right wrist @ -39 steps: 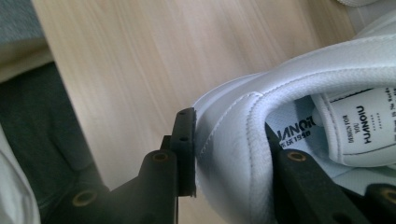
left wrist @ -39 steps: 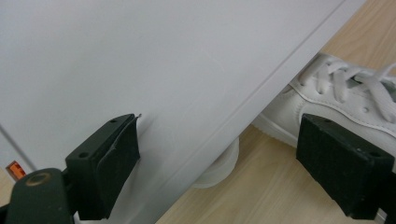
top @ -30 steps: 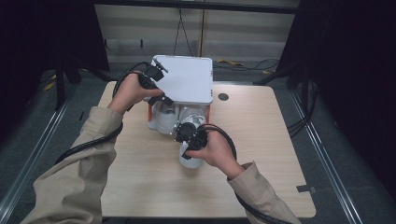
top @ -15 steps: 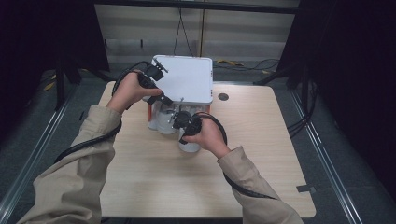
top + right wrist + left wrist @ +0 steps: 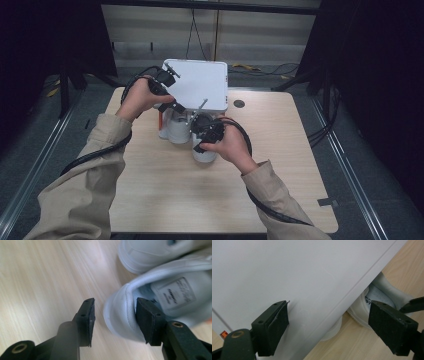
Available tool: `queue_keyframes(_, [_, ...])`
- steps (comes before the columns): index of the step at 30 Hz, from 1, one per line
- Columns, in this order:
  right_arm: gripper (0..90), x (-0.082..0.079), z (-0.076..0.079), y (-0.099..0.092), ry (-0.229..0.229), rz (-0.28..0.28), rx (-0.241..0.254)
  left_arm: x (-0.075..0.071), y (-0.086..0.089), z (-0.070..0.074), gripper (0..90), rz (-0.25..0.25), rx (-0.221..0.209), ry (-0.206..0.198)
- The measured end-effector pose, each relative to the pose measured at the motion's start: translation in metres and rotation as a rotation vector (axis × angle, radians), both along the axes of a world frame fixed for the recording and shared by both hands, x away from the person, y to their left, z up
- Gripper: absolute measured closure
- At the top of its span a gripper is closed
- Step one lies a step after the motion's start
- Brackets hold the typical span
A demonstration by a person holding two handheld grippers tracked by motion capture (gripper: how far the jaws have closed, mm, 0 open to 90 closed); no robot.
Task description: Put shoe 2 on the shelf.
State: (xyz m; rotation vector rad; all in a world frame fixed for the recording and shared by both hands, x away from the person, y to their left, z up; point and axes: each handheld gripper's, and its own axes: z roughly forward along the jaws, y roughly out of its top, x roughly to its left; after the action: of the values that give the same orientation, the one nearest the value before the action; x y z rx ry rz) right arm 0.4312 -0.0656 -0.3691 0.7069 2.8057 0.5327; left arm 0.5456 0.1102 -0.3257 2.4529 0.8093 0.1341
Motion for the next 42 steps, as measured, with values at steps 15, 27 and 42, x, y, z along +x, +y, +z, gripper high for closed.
queue_keyframes(15, [72.8,-0.028,-0.014,-0.002,0.144,0.033,-0.004,-0.001,-0.002,-0.001,16.1,-0.003,0.010,-0.024])
queue_keyframes(27, [90.0,0.001,-0.032,-0.003,0.090,0.017,-0.043,0.001,-0.002,-0.003,16.2,-0.023,0.000,-0.039])
queue_keyframes(42, [90.0,0.036,-0.034,0.000,0.064,-0.012,-0.039,0.006,0.001,-0.002,17.4,-0.040,-0.012,-0.027])
